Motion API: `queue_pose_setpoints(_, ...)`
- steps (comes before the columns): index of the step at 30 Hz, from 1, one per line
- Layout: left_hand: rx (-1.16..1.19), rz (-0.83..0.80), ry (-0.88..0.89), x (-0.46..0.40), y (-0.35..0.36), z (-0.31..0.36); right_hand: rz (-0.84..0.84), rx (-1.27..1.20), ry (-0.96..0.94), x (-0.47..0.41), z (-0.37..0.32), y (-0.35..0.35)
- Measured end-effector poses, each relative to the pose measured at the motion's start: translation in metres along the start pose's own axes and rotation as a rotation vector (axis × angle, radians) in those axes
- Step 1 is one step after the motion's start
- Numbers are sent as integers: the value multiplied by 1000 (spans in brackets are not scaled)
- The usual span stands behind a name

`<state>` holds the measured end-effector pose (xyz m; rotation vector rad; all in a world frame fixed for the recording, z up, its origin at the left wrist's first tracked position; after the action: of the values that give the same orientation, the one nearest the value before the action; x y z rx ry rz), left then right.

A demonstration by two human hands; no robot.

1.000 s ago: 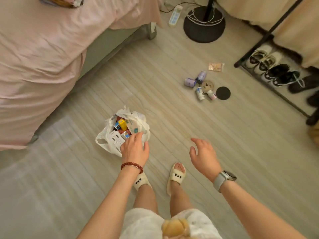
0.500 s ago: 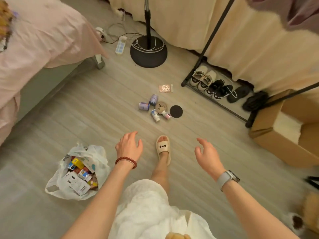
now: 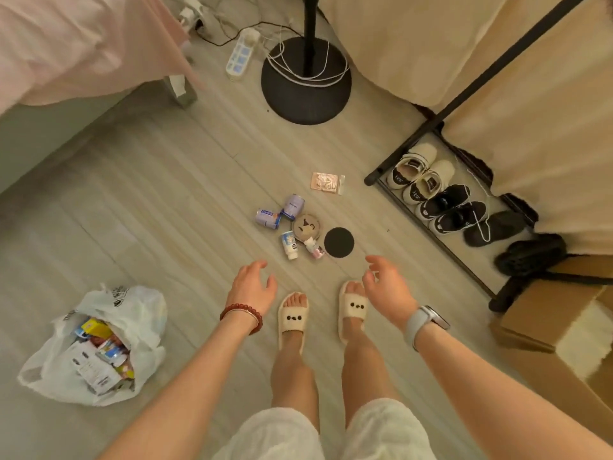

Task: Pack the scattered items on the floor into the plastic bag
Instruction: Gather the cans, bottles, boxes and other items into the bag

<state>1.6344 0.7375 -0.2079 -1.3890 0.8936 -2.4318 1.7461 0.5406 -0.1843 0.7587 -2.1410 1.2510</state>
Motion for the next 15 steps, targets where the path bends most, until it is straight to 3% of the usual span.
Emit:
queue_pose_setpoints(7,239,15,-276,-164,110,-22,-186,169,-57,-193,63,83)
queue_pose_setpoints(12,223,-45,-343,-292,224,-67,-290,367,-133,-330,122,170)
queue_pose_setpoints(15,187,45,-354,-350,276,-86,-326,431,-151,-384,146,226)
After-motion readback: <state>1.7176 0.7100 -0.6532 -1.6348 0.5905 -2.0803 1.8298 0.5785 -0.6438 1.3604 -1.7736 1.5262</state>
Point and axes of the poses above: each hand's wrist, its own x-axis away from the middle knuckle, its own y-axis out of the palm, z = x × y, the point moved 3 cm from there along -x, towards the middle knuckle, and after that the axes turned 2 degrees about -x, right-handed, at the moved point
